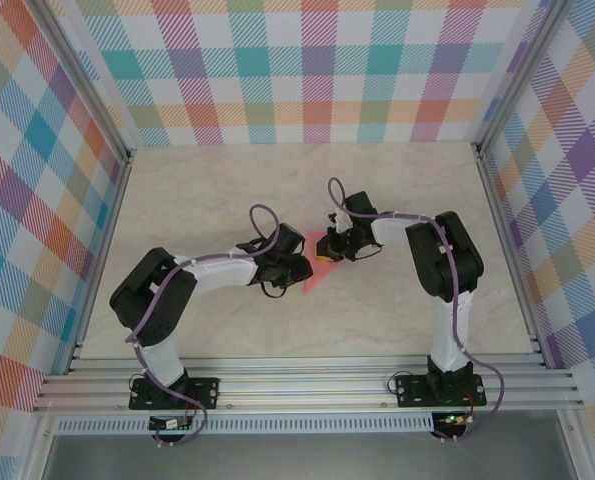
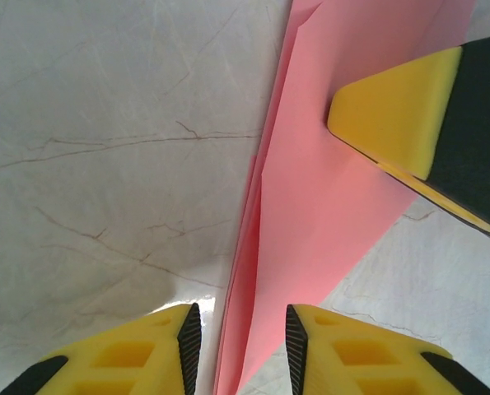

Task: Fold a paper plane with a square sheet of paper (pick it up from the middle)
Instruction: Fourth fold the wing at the center of the table.

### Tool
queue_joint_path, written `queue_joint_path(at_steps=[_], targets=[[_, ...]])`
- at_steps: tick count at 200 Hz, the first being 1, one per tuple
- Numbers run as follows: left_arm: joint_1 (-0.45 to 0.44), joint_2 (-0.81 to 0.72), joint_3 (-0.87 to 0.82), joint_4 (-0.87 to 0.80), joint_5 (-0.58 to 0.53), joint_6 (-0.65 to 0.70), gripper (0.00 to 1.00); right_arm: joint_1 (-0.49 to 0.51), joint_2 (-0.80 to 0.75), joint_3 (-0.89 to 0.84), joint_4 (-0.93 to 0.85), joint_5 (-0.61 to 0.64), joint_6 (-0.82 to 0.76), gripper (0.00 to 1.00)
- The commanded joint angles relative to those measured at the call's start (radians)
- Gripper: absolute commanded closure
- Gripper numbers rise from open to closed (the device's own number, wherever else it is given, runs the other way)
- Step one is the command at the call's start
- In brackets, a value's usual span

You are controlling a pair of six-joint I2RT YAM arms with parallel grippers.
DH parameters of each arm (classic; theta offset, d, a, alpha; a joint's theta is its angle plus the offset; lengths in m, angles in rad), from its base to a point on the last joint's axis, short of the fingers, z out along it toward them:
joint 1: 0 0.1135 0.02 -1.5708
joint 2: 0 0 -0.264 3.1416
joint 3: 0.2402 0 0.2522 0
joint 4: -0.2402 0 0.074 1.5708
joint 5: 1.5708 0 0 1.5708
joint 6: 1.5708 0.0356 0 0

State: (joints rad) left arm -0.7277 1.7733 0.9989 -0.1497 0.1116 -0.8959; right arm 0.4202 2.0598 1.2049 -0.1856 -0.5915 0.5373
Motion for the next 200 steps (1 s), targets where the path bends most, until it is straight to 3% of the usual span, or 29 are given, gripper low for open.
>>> queue_joint_path(at_steps=[1, 83, 166, 200], targets=[[0.012, 0.033, 0.038, 0.012, 0.042, 0.019, 0.65, 0.003, 0.045, -0.040, -0.062, 0.103, -0.020, 0.96], [0.017, 0.093, 0.102, -0.079, 0.028, 0.049, 0.69, 0.003, 0.049, -0.034, -0.067, 0.101, -0.020, 0.96], [0.005, 0.169, 0.183, -0.282, 0.008, 0.154, 0.85, 0.003, 0.048, -0.030, -0.080, 0.111, -0.026, 0.95], [-0.016, 0.190, 0.214, -0.377, -0.061, 0.184, 0.94, 0.003, 0.050, -0.031, -0.079, 0.116, -0.023, 0.95]])
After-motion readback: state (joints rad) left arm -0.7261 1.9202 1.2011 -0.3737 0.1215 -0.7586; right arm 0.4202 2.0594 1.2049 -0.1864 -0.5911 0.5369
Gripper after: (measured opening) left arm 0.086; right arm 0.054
